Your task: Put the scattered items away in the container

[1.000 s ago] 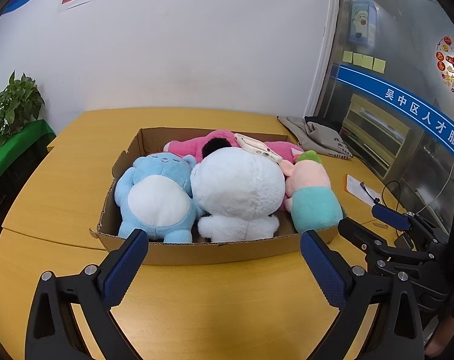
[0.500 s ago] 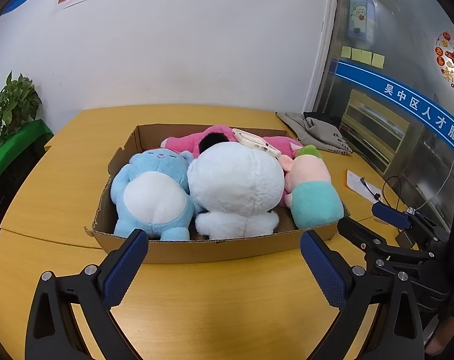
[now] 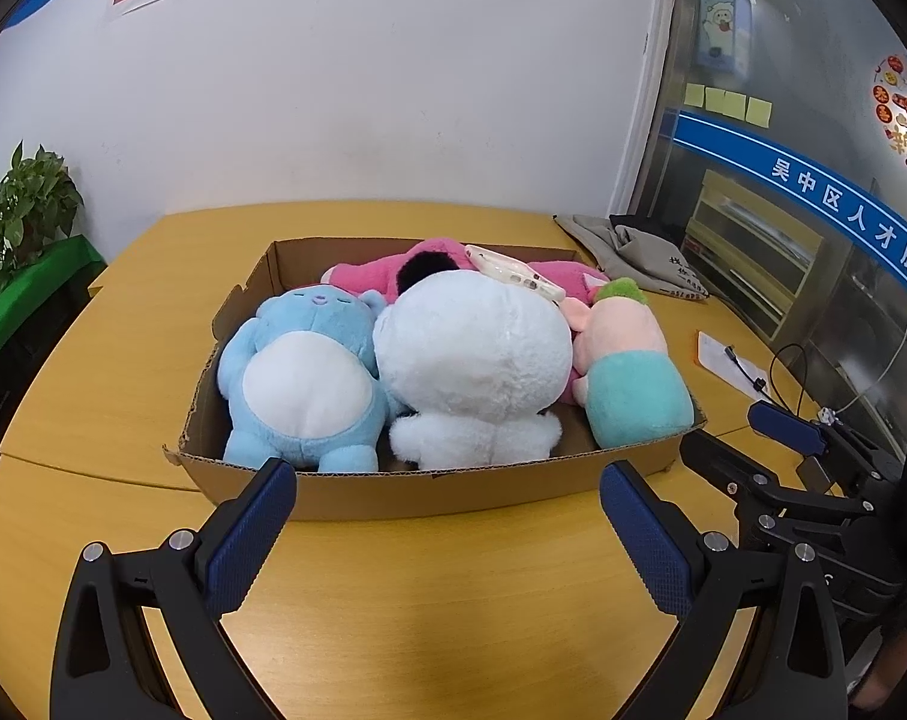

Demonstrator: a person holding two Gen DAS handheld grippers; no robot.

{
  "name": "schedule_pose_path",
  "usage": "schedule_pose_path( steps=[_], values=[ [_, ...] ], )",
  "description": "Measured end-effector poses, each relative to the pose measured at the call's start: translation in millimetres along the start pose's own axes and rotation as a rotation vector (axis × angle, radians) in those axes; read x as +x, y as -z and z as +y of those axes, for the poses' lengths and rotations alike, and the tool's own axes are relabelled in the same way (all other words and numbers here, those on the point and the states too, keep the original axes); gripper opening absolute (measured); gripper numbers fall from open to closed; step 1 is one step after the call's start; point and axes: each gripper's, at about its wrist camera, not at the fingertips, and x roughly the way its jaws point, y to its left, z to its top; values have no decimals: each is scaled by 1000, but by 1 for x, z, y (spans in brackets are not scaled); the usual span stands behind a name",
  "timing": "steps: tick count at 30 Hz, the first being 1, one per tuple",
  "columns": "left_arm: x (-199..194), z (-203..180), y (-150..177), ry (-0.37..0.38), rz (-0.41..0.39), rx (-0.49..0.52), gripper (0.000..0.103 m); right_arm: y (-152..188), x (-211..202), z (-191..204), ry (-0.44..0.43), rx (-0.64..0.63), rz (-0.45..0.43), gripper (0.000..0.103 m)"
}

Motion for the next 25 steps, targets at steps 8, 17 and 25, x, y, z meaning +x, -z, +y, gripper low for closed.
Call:
schedule_pose_path(
  steps=[8,17,25],
  values=[
    [4,-2,3,-28,20,12,103,2,1,-1,5,0,6,78],
    [7,-8,6,17,28,33,103,4,2,-3,4,3,6,78],
    [1,-9,8,-26,21,25,103,5,2,-2,4,2,10,78]
  ],
)
